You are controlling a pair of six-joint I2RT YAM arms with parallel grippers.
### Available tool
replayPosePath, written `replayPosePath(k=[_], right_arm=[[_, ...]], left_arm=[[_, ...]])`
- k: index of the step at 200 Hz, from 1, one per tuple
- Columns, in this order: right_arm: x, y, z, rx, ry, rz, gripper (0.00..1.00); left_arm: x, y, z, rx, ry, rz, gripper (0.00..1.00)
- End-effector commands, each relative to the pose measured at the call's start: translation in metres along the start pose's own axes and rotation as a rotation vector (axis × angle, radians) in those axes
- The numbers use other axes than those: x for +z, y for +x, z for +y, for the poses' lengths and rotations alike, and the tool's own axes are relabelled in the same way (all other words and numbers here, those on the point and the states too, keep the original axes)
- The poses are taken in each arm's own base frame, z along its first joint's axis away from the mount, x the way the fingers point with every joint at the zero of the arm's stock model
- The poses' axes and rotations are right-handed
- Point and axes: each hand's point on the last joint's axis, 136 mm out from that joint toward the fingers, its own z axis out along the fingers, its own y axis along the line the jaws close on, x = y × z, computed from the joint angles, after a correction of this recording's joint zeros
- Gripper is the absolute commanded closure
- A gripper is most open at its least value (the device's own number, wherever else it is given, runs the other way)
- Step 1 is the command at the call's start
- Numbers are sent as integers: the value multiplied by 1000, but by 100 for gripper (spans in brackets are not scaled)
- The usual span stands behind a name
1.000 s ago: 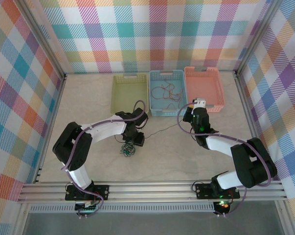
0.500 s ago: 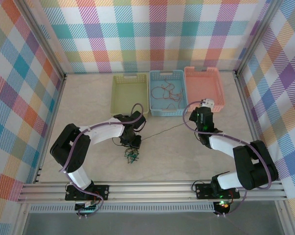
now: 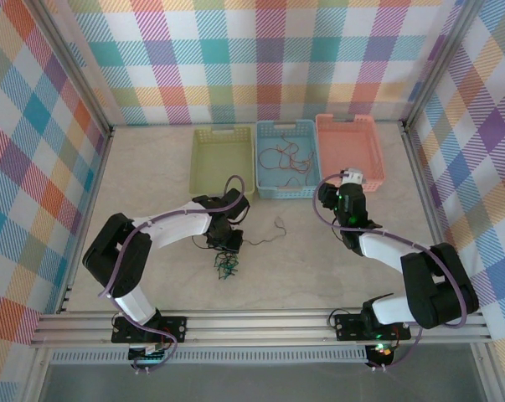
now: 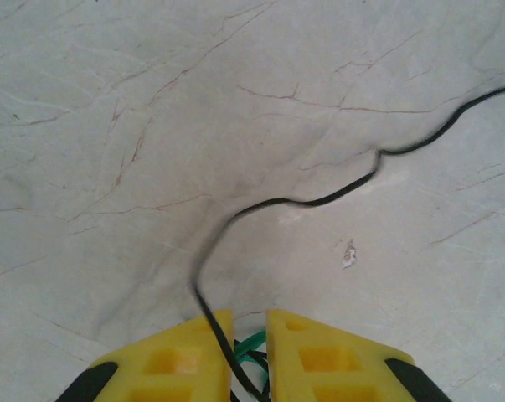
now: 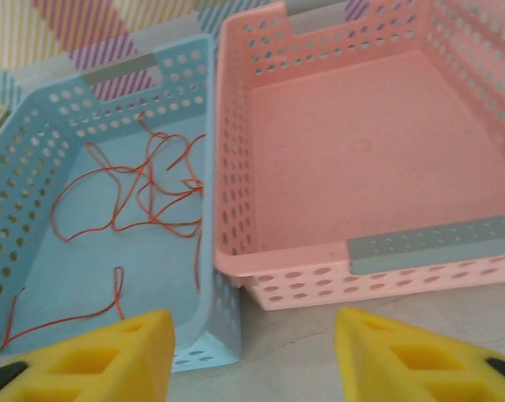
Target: Untangle the cables
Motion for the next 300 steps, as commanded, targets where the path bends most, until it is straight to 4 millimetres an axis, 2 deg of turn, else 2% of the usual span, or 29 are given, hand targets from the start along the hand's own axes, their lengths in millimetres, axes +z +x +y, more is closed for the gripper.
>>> replayPosePath(k=[1,14,31,47,51,76,103,148,190,235,300], right_arm=[[-9,-23,27,24,-120,-42,43],[-16,-30,38,14,-180,-49,43],[-25,-34,71,-64,-363,-44,44],[-30,-26,100,-124,-535,-19,45],[-32,-29,108,-139,-578,-41,45],[-40,-5,149,-243,-807,2,45],[-44,24,174,-354,-918,43,44],[-47,45,187,-399,-1017,87,44],[-60,70,205,-502,-1163,131,44],[-68,106,212,-606,-1242,221,41],[-80,139,224,-676,-1326,338,38]], left_arm=[[-6,-2,-7,15,33,-21,82],[-6,-3,-9,18,40,-23,82],[-6,-3,-10,19,47,-24,82],[-9,-4,-11,20,54,-32,83],[-9,-5,-11,20,54,-35,83],[-11,-2,-12,18,68,-45,85],[-18,-2,-16,20,104,-74,92],[-38,-4,-21,32,143,-137,100],[-45,-3,-21,30,151,-159,100],[-52,-3,-24,36,173,-176,100],[-63,-2,-29,45,209,-195,100]])
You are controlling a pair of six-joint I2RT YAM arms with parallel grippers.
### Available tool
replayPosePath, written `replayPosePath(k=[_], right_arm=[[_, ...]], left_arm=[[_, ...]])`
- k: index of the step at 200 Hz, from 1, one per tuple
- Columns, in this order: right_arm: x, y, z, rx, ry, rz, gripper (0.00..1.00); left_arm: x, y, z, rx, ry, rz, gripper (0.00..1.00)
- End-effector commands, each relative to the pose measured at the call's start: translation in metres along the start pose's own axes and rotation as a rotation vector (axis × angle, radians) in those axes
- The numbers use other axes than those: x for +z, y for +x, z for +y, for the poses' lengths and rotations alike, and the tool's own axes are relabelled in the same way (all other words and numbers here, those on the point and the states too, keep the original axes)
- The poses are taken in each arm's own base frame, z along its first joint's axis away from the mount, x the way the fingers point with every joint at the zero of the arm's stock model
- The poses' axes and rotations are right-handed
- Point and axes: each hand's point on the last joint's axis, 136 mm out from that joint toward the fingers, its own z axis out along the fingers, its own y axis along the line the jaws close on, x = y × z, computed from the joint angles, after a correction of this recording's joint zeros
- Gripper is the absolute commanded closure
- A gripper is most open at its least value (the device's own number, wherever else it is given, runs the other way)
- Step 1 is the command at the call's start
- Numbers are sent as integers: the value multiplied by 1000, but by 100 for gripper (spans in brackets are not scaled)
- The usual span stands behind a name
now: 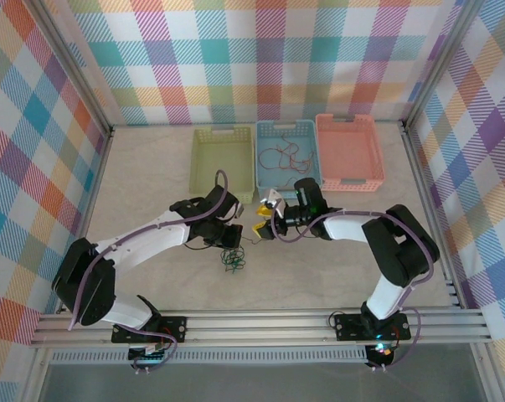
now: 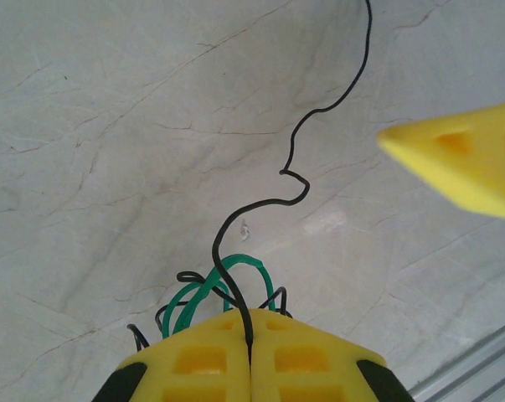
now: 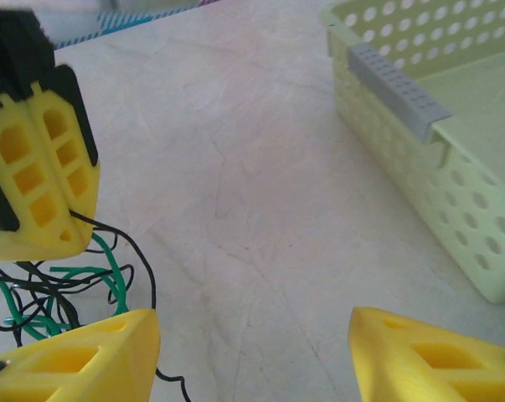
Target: Untangle the cables
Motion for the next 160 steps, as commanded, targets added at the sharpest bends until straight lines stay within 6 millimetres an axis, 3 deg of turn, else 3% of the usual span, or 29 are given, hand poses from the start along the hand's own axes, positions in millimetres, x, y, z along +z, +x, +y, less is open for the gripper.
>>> replayPosePath(k=[1,53,124,141,160], right_arm=[[10,5,14,-38,-87,42,38],[21,20,20,-78,-93,125,37],[30,26,25,-91,-108,169,38],[31,26,24,-85,-108,166,44],[31,23,23,-83,-102,159,59]], left_arm=[[-6,2,-7,8,34,-9,100],[-10,1,-11,10,58,-16,100],[-20,1,-21,15,111,-38,100],[-20,1,-22,13,120,-36,100],[-21,2,-23,13,124,-39,100]])
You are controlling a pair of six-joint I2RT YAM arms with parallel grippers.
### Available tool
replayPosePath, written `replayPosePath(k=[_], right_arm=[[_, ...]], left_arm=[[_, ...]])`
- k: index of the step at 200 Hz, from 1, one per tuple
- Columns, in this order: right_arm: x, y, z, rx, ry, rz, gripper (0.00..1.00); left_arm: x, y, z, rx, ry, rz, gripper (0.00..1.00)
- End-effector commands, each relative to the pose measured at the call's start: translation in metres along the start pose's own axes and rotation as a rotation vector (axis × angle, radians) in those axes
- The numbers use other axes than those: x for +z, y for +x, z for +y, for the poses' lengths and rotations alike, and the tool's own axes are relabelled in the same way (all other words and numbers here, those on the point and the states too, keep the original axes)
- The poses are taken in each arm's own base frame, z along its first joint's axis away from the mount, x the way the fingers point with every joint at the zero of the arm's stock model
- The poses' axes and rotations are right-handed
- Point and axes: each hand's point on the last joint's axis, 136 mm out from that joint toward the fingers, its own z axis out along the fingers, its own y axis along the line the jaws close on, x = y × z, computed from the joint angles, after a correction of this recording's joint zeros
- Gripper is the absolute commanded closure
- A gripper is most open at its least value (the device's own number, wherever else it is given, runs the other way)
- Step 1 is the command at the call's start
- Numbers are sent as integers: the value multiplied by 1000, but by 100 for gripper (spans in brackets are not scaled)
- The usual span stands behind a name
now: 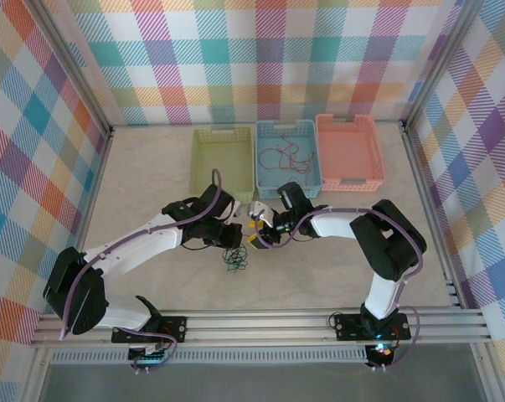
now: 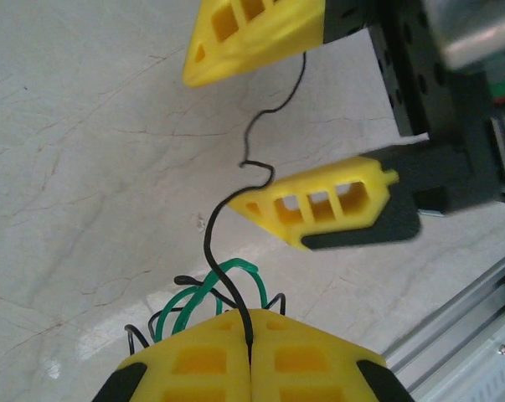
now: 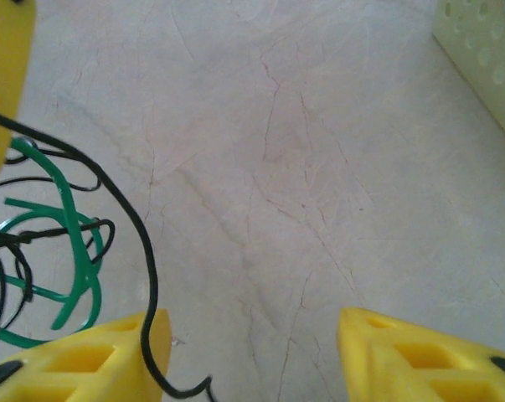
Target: Untangle the cables
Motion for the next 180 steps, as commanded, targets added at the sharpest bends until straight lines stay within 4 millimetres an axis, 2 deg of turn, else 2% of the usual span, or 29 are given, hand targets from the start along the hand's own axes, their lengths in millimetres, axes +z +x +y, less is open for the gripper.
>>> replayPosePath(k=[1,19,45,67,112,126,138,153,167,180], right_arm=[[2,-7,1,-14,-18,-11,61],[-1,-10,-4,-24,28,-21,81],[-9,-19,-13,-40,105,-59,100],[-15,-22,-17,-58,153,-83,100],[-17,-21,-20,-42,176,-85,100],[-17,-20,-22,-32,177,-85,100],[-18,-18,-25,-14,179,-79,100],[-21,-18,-27,-1,183,-93,100],[-24,-19,-27,6,184,-106,100],[-23,-18,-27,11,179,-103,100]], left_arm=[[-3,2,-6,1,35,-9,100],[-2,3,-1,-2,12,-8,100],[7,9,13,-28,-58,23,100],[18,16,23,-57,-101,65,95],[28,19,26,-81,-100,78,66],[26,11,22,-78,-91,59,60],[25,3,18,-63,-84,37,51],[20,-9,22,-54,-126,-4,47],[19,-17,23,-40,-133,-46,39],[23,-23,20,-29,-114,-67,37]])
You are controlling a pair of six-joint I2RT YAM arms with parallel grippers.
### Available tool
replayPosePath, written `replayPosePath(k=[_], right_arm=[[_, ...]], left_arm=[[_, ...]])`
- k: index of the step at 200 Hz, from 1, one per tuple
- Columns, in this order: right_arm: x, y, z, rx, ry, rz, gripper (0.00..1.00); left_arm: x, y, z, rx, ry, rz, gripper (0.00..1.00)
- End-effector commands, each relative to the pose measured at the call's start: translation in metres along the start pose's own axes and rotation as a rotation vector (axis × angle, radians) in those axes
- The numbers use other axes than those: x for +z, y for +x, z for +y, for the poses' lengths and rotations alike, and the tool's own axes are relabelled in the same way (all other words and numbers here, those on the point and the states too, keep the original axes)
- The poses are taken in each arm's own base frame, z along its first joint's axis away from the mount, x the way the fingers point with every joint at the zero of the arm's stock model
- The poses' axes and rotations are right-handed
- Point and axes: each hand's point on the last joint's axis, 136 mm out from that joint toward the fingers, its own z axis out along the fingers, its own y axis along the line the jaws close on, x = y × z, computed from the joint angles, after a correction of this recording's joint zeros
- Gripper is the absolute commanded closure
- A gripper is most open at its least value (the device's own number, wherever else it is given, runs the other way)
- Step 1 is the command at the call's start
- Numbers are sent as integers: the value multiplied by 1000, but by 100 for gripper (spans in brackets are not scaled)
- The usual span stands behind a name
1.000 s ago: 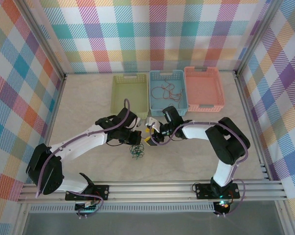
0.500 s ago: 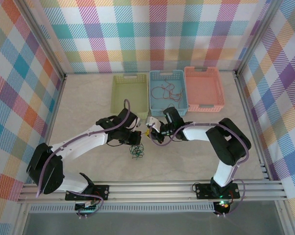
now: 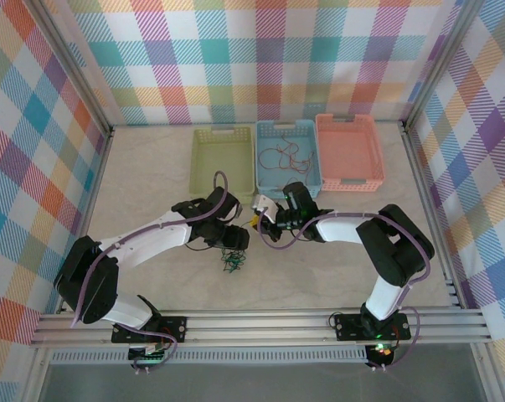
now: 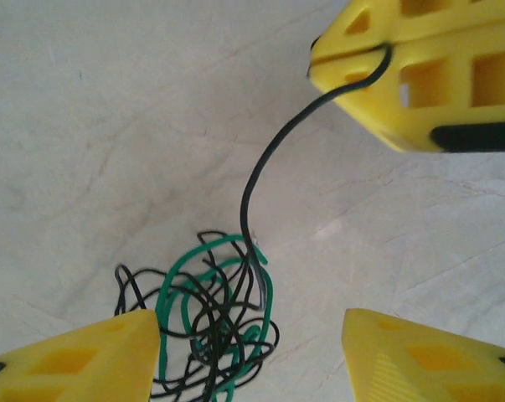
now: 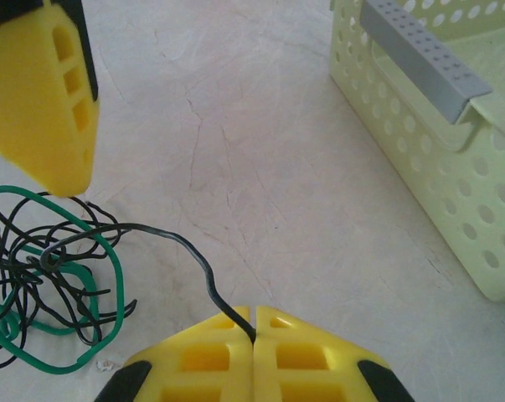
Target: Untangle the cables
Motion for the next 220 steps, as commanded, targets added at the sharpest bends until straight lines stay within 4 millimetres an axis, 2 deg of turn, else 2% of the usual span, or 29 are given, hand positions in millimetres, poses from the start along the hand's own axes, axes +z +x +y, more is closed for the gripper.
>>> replayPosePath(k=[1,30,59,77,96,143,181,220], right_arm=[[-4,-6,0,13,-10,-33,100],[-5,-5,-1,20,-7,-29,100],[-6,-6,-3,29,-1,-39,100],[-5,-6,-3,35,-6,-36,100],[-6,-6,-6,41,7,-38,100],[-12,-8,-16,71,37,-54,100],[-20,-11,-25,106,70,-81,100],[-34,-12,-46,155,163,-116,100]], left_arm=[[-2,-20,-6,30,5,-76,37],[11,-26,-3,38,-22,-71,38],[23,-25,-2,37,-25,-53,44],[28,-25,-4,37,-16,-41,52],[32,-22,-3,34,-15,-27,66],[39,-15,-2,30,-7,1,80],[47,-6,-2,25,13,39,83],[54,2,-3,24,34,75,85]])
